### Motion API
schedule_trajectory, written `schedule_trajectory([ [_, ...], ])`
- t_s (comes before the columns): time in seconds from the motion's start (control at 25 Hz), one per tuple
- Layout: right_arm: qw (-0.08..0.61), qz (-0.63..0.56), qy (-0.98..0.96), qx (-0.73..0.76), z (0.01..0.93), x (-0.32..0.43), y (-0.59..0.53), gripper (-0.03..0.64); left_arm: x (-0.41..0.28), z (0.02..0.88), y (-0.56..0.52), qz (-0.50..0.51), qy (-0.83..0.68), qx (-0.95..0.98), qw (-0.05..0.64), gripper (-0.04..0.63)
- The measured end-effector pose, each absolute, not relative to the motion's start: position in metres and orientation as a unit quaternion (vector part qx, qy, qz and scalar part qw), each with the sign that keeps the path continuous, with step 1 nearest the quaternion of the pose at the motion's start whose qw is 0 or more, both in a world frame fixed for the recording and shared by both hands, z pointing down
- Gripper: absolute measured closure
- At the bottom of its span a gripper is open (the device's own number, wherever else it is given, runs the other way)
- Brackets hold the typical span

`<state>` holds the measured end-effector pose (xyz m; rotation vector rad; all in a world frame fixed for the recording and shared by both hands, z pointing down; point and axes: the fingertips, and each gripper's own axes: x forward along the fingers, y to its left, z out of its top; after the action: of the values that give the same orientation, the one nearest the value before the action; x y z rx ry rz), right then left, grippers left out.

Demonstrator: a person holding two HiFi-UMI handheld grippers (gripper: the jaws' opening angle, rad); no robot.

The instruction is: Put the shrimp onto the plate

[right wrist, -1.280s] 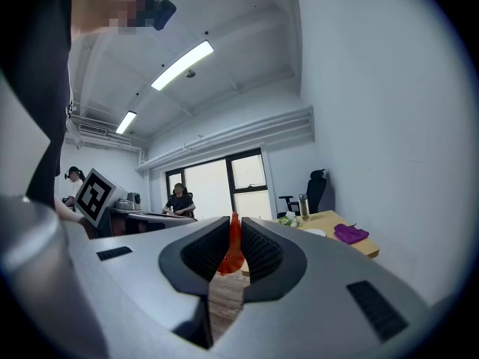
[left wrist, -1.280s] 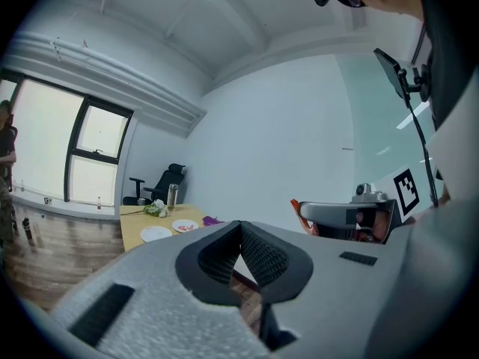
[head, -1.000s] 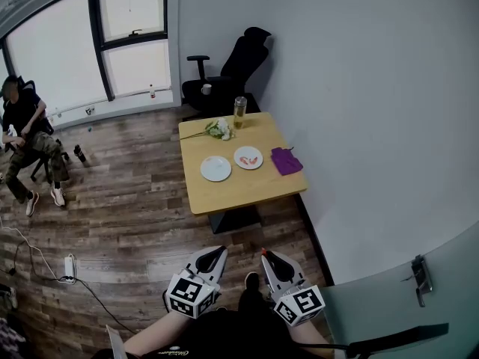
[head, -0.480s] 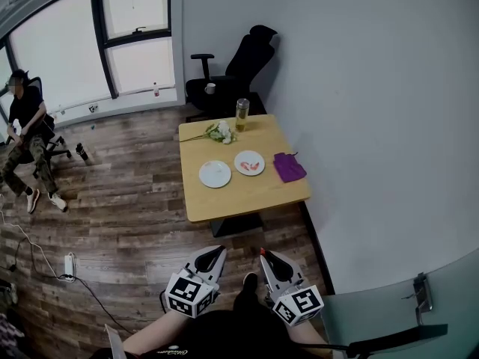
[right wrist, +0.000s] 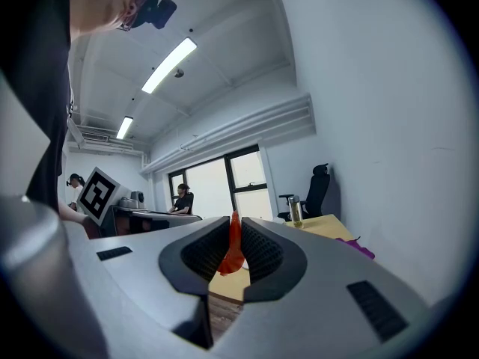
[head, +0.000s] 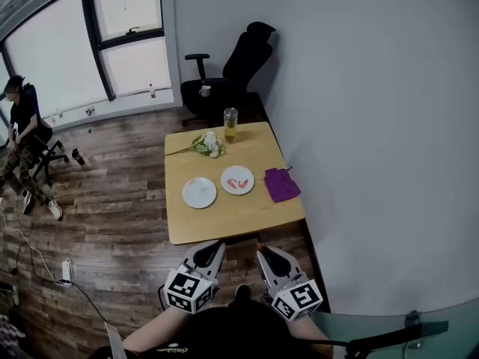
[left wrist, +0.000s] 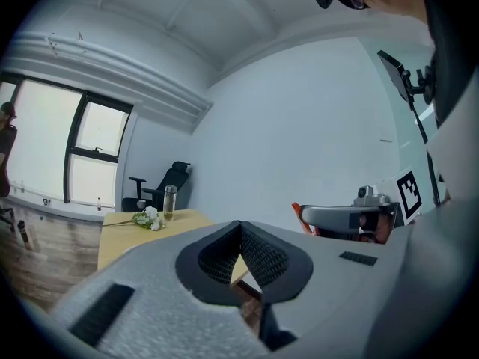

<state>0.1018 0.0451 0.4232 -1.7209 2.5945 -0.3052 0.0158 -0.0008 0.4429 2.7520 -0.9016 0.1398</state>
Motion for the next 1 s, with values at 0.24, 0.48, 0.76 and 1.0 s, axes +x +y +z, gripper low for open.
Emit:
schedule_trajectory([
  [0.24,-0.001,-0.096,0.844,-0.528,0.415,0.152,-0.006,0.569,0.064,0.435,-0.048,0.046,-0.333,0.934,0.124,0.592],
  [0.48,0.001,-0.108,0.846,-0.521,0.423,0.175,-0.046,0.569,0.079,0.440,-0.084,0.053,-0.346,0.927,0.131,0.594],
  [0.76,-0.001,-0.104,0.847,-0.521,0.425,0.174,-0.101,0.569,0.080,0.443,-0.139,0.048,-0.346,0.929,0.122,0.592],
  [1.0,0.000,-0.093,0.847,-0.524,0.414,0.156,-0.154,0.569,0.069,0.432,-0.189,0.041,-0.334,0.935,0.112,0.593],
])
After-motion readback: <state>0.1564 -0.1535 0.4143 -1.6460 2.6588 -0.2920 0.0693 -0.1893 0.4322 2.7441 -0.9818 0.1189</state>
